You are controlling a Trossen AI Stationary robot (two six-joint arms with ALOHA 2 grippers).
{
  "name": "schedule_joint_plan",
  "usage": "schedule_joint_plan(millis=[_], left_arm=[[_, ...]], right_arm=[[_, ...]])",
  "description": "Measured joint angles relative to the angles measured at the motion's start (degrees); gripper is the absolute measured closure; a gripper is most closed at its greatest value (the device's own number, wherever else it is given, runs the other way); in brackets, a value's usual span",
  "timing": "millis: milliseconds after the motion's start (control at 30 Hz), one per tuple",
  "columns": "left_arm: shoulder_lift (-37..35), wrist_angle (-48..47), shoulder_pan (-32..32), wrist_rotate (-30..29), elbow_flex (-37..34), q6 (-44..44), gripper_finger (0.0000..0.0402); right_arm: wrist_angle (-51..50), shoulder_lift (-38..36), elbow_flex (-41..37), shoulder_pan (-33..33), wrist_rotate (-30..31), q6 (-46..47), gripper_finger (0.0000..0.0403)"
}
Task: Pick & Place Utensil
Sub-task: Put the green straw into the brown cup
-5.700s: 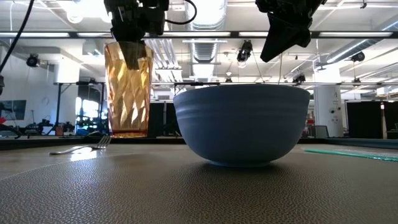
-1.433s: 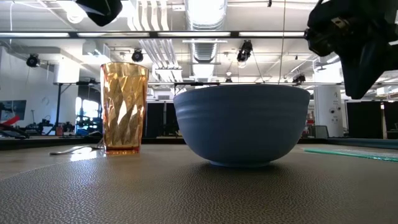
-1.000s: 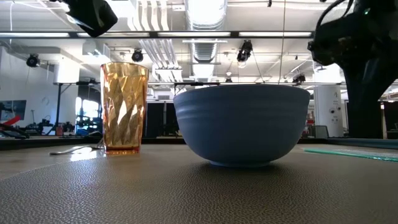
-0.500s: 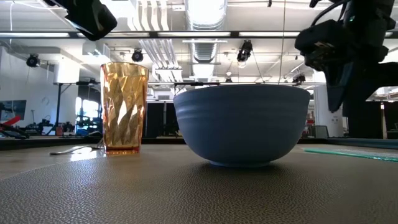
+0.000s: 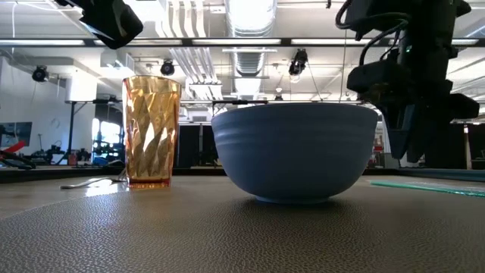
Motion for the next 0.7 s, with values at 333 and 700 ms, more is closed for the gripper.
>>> schedule_joint_plan(millis=[333, 700], left_arm=[[0.00, 0.00, -0.02, 0.00, 0.00, -0.02, 0.0218], [0.00, -0.01, -0.02, 0.00, 0.00, -0.02, 0.0218]], right_arm=[[-0.03, 5.26, 0.04, 0.07, -3.02, 0.92, 0.0266], [0.07, 9.40, 0.25, 0.07, -2.95, 0.11, 0.0271]])
